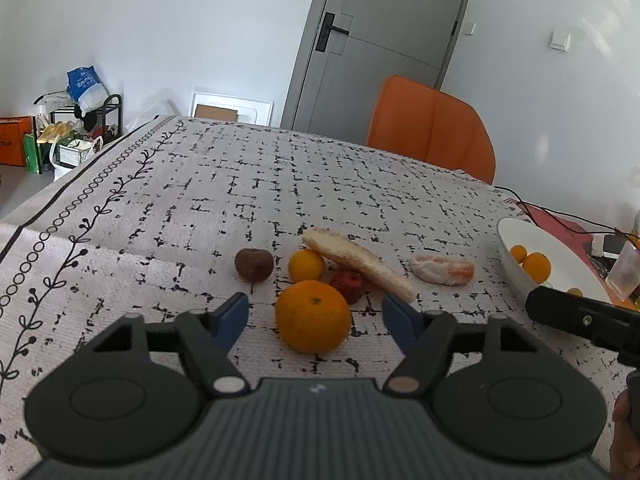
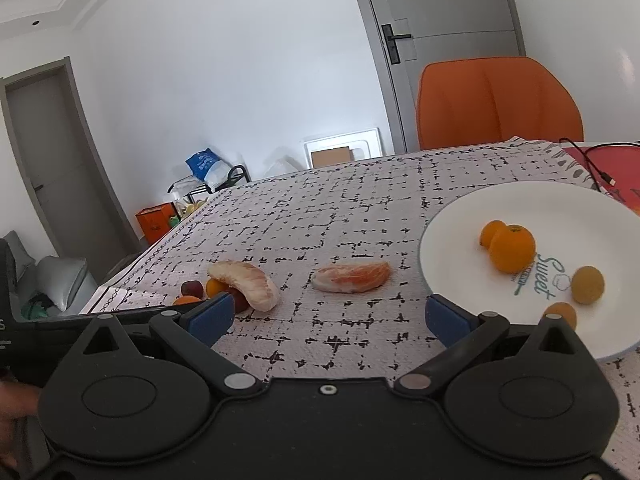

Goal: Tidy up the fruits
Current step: 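Move both open tools back toward the remaining fruit pile, then close the left tool on the large orange while the right tool grasps a peeled pomelo segment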

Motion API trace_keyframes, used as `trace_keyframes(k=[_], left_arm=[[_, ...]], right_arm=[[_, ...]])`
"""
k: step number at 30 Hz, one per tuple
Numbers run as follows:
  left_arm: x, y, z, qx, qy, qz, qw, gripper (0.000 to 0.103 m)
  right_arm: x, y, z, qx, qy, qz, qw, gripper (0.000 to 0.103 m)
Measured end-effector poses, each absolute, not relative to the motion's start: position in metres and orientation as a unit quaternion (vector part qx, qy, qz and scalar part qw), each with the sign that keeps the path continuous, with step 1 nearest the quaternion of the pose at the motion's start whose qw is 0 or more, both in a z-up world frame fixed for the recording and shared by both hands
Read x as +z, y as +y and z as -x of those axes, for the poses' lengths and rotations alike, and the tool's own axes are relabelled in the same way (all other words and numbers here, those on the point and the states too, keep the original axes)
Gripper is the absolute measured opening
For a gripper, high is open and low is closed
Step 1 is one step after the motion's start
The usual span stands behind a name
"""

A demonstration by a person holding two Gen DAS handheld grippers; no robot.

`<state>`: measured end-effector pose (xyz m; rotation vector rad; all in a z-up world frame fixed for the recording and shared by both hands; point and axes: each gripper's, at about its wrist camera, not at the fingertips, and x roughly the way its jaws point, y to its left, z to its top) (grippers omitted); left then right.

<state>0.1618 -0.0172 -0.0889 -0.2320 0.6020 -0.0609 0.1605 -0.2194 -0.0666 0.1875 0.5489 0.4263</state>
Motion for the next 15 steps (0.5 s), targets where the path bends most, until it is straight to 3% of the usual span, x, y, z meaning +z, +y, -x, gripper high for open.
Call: trace_keyframes(k=[4, 15], left_arm=[[-0.094, -0.014, -0.167, -0.034, 0.305, 0.121, 0.944, 0.04], [-0.086, 0.008, -0.161, -0.019, 0.297, 0.13, 0.946, 0.04]], right_arm=[[-0.068, -0.214, -0.166, 0.215, 0.27, -0.09, 0.934, 0.103], [-0.072, -0.186, -0.186, 0.25, 0.283, -0.086, 0.922, 0.101]])
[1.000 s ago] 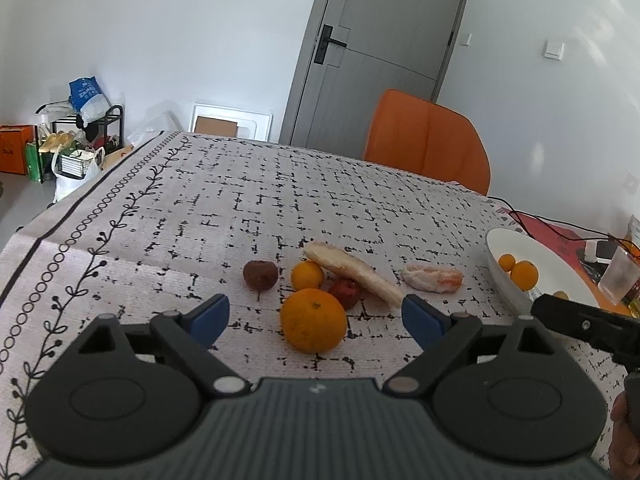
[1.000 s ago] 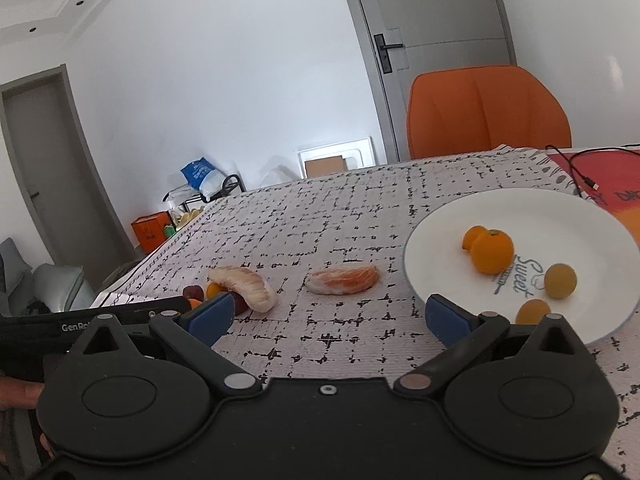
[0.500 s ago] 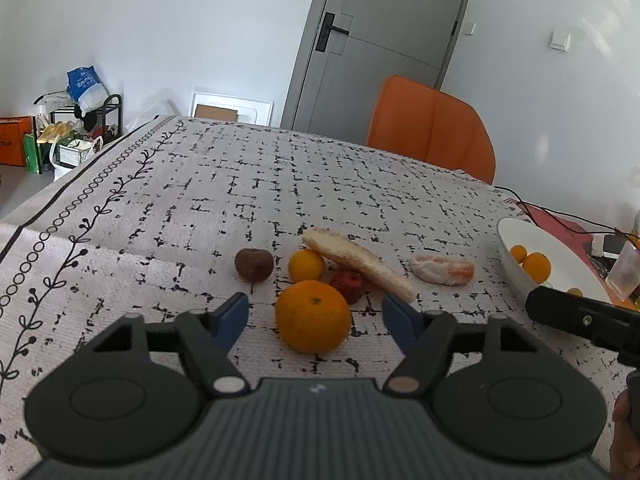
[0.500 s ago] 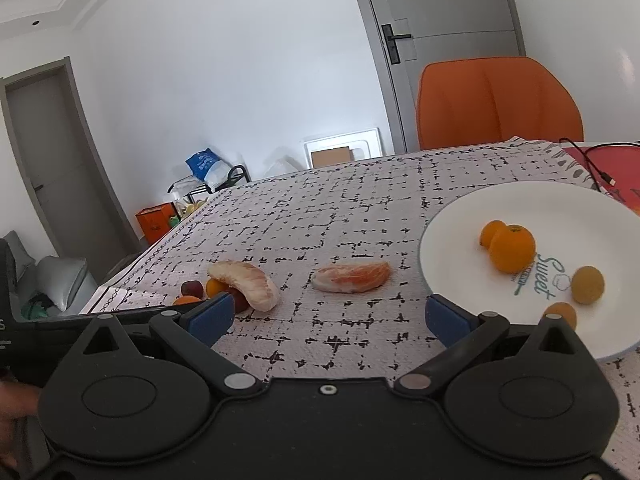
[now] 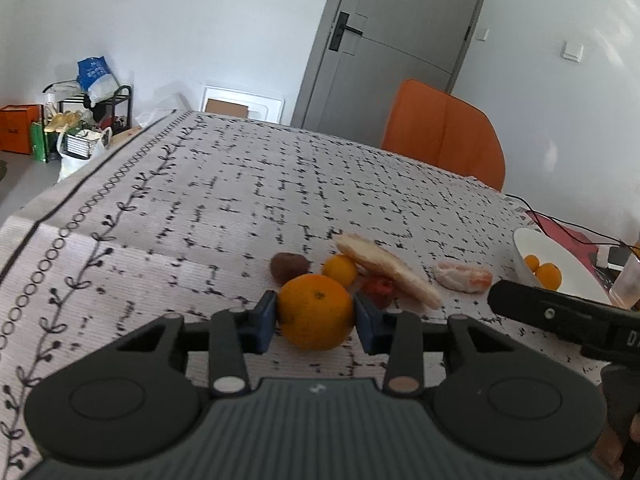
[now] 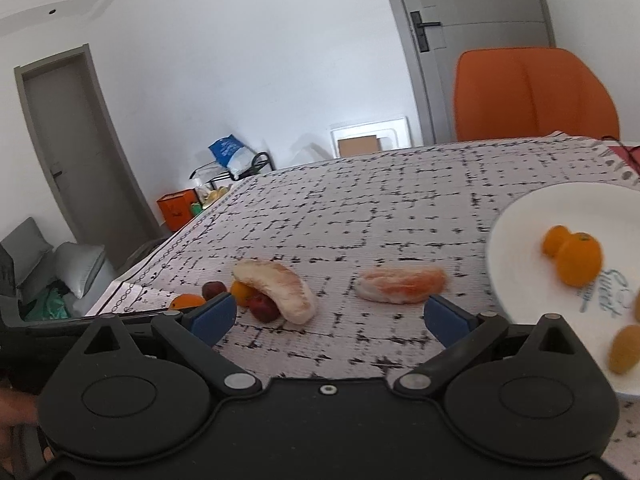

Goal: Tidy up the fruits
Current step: 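Close the left tool on the large orange while the right tool grasps a peeled pomelo segment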

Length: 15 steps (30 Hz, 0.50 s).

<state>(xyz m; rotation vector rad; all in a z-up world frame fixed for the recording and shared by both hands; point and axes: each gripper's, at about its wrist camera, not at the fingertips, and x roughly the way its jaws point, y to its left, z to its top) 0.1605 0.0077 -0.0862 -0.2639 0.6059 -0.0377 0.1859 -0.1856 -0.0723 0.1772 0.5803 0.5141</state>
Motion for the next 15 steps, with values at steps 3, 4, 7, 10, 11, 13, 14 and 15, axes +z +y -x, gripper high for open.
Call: trace_keyframes(k=[3, 4, 7, 10, 11, 13, 14, 15], left_arm=[[-0.083, 0.014, -0.158, -0.013, 0.295, 0.13, 0.947, 0.04], [-0.082, 0.016, -0.157, -0.011, 0.294, 0.129, 0.947, 0.04], [-0.08, 0.022, -0.154, -0.006, 0.294, 0.131, 0.947, 0.04], [-0.079, 0.028, -0.151, 0.002, 0.291, 0.131, 0.948, 0.04], [-0.079, 0.029, -0.15, 0.003, 0.29, 0.132, 0.948, 0.04], [-0.079, 0.032, -0.149, 0.007, 0.29, 0.133, 0.948, 0.04], [-0.079, 0.034, -0.148, 0.008, 0.29, 0.135, 0.947, 0.04], [-0.079, 0.036, -0.147, 0.008, 0.29, 0.136, 0.947, 0.04]], right_arm=[[-0.074, -0.178, -0.191, 0.26, 0.288, -0.086, 0.918, 0.1], [-0.075, -0.175, -0.193, 0.263, 0.291, -0.087, 0.916, 0.099], [-0.077, -0.168, -0.2, 0.272, 0.298, -0.087, 0.911, 0.095], [-0.078, -0.163, -0.205, 0.274, 0.303, -0.086, 0.909, 0.089], [-0.078, -0.161, -0.207, 0.273, 0.305, -0.085, 0.908, 0.085], [-0.08, -0.159, -0.211, 0.271, 0.31, -0.083, 0.908, 0.079], [-0.081, -0.158, -0.213, 0.271, 0.312, -0.082, 0.907, 0.076], [-0.083, -0.157, -0.215, 0.27, 0.316, -0.08, 0.906, 0.074]])
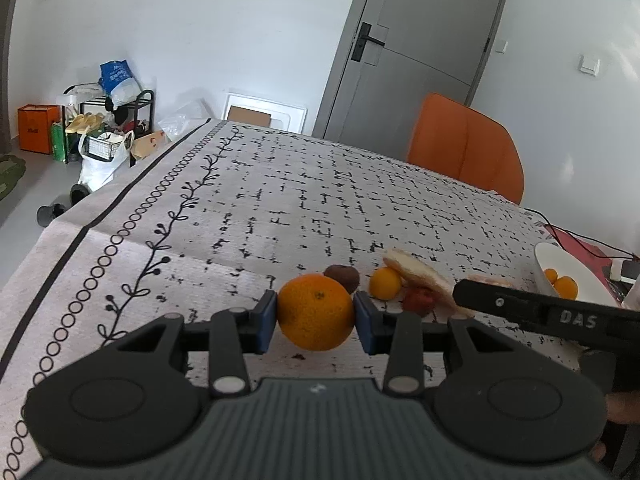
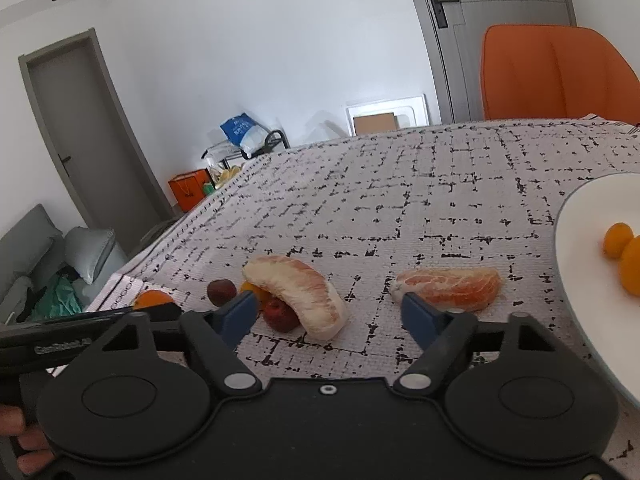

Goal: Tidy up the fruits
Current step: 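Close the left tool on the large orange while the right tool grasps a peeled pomelo segment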

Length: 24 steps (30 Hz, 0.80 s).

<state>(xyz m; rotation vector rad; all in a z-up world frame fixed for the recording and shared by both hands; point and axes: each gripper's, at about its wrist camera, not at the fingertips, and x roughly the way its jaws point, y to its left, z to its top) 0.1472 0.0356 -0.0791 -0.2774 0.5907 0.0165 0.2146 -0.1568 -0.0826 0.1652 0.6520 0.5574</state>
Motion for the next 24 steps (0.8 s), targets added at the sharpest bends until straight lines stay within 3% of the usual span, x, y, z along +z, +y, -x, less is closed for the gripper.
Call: trace_keyframes(k=[6, 16, 20, 24], left_arm=[[-0.079, 0.041, -0.145, 0.012, 0.289, 0.138, 0.947, 0.04], [-0.079, 0.049, -0.138, 0.021, 0.288, 0.14, 0.947, 0.04], [-0.078, 0.05, -0.135, 0.023, 0.286, 0.14, 0.948, 0.04], [-0.074, 0.05, -0.131, 0.025, 0.283, 0.138, 0.949, 0.04]], right_arm=[[-0.09, -0.153, -0.221, 0.271, 0.328, -0.078, 0.902, 0.055], [-0.091, -0.146, -0.229, 0.283, 0.33, -0.086, 0.896, 0.053], [-0.093, -0.142, -0.231, 0.304, 0.332, -0.101, 0.887, 0.033], [-0.089, -0.14, -0.229, 0.299, 0.328, -0.095, 0.891, 0.031]])
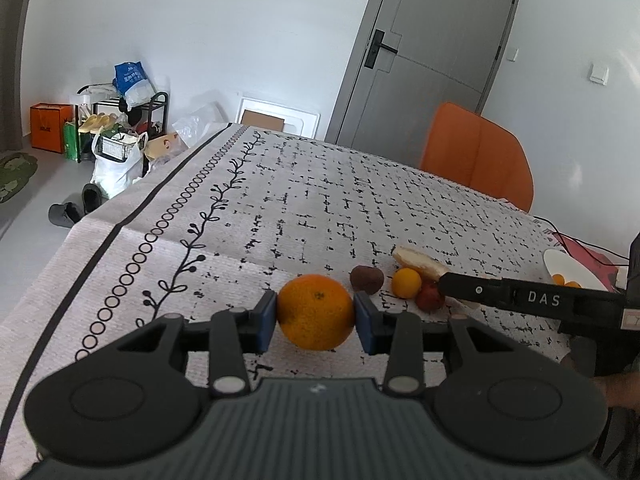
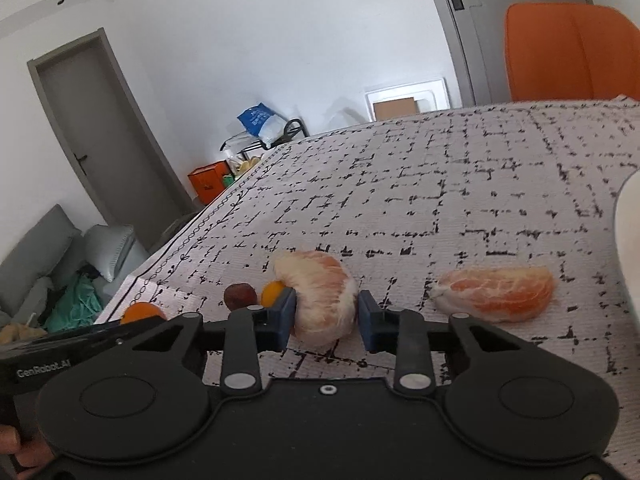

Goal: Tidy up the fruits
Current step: 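Close the left tool on the large orange while the right tool grasps a peeled pomelo segment, then carry the orange and pomelo segment over the white bowl with both tools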

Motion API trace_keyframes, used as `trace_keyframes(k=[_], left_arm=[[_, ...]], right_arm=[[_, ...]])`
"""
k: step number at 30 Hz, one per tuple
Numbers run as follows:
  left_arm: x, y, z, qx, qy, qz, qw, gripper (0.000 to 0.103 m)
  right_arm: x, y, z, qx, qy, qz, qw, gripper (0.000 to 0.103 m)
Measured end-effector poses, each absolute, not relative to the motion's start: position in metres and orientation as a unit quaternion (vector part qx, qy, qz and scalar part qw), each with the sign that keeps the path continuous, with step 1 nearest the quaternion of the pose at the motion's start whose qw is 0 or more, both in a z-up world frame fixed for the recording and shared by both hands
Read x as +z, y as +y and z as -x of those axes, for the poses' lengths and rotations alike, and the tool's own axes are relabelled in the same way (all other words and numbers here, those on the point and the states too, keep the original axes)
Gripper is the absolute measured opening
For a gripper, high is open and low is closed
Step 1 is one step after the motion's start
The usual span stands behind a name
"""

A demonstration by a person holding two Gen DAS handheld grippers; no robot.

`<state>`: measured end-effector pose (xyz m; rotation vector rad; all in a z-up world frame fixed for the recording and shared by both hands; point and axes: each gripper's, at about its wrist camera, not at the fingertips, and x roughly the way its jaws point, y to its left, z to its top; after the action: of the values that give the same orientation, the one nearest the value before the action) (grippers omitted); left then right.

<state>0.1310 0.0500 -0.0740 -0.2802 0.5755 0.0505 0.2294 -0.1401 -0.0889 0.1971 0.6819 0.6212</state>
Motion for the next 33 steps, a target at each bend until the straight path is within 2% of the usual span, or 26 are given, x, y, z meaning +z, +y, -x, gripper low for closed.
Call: trace_keyframes(k=[16, 33], left_arm=[[-0.06, 0.028, -0.133, 0.005, 0.266, 0.125, 0.956, 0.04], [-0.051, -0.034, -0.15, -0.06, 0.259, 0.1, 0.959, 0.04]], right_arm=[[-0.067, -0.173, -0.203, 0.28, 0.283, -0.102, 0.912, 0.03], [-0.052, -0.255, -0.186, 0.195, 0.246, -0.111, 0.943, 0.03]])
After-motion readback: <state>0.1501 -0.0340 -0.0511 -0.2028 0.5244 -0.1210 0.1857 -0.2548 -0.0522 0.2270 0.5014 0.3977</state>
